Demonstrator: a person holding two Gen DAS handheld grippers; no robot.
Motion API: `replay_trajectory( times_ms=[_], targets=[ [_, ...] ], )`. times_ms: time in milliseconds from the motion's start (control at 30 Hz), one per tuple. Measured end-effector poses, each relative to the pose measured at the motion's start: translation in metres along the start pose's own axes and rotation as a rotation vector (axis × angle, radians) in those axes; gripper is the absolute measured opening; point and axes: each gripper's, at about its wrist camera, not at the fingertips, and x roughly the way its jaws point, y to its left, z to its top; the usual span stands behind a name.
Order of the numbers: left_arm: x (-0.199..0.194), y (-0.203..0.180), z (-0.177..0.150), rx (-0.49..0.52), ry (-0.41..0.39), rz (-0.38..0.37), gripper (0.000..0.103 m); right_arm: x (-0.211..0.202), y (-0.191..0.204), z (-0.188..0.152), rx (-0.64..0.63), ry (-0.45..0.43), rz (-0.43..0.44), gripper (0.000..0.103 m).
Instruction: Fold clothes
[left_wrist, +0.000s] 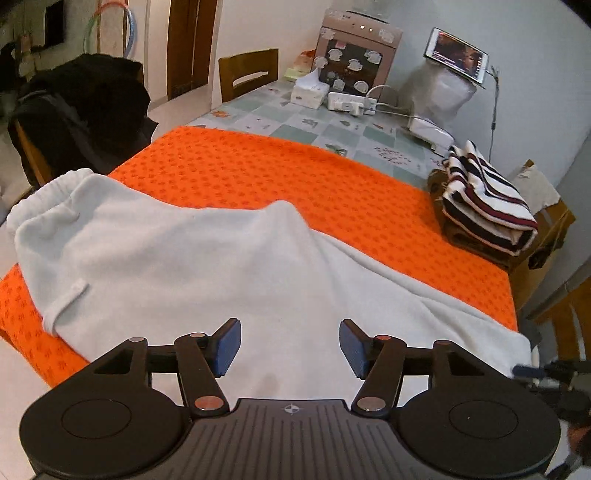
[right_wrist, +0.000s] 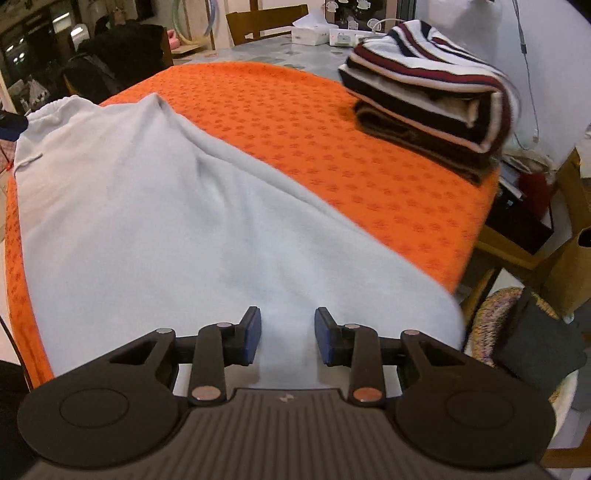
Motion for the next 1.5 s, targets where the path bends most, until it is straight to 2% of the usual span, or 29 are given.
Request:
replay_trajectory(
  times_ms=[167,367,500,667,733,867,1033,1133,1167,1200,1267,1333,1500],
  targets=[
    [0.006,-0.017,-0.017,0.011,0.012,-0.012,0.065,-0.014,-0.033,0.0,-0.015,-0.013,0.04,0.037],
    [0.006,-0.049,-0.039,-0.025,0.009,0.033,0.065,-0.016,-0.066,0.015,-0.154,-0.011,0.106,0.037],
    [0.0,-0.08,-0.063,-0.093,-0.012,0.093,0.065,-0.004,-0.085,0.028,-0.271,0.043,0.256,0.037],
    [-0.021,-0.129,-0.106,-0.28,-0.046,0.225,0.065,0.012,-0.108,0.044,-0.416,0.111,0.443,0.037],
    [-0.028,-0.146,-0.122,-0.331,-0.052,0.254,0.066,0.019,-0.117,0.051,-0.474,0.138,0.518,0.031],
    [-0.042,-0.181,-0.154,-0.431,-0.063,0.311,0.066,0.023,-0.125,0.061,-0.555,0.204,0.672,0.03],
    [-0.053,-0.216,-0.189,-0.532,-0.051,0.37,0.066,0.043,-0.125,0.074,-0.595,0.237,0.699,0.028],
    [-0.057,-0.235,-0.199,-0.568,-0.06,0.426,0.066,0.05,-0.12,0.077,-0.586,0.288,0.78,0.031],
    [-0.058,-0.241,-0.203,-0.584,-0.065,0.447,0.066,0.05,-0.118,0.076,-0.606,0.281,0.783,0.031],
    [-0.06,-0.247,-0.206,-0.6,-0.069,0.467,0.066,0.051,-0.116,0.076,-0.626,0.273,0.786,0.029],
    [-0.063,-0.259,-0.213,-0.631,-0.078,0.509,0.066,0.052,-0.112,0.075,-0.661,0.259,0.791,0.018],
    [-0.064,-0.273,-0.216,-0.66,-0.087,0.56,0.066,0.053,-0.119,0.079,-0.619,0.261,0.812,0.009],
    [-0.074,-0.312,-0.224,-0.729,-0.143,0.647,0.066,0.015,-0.141,0.096,-0.627,0.202,0.876,0.008]
  ],
)
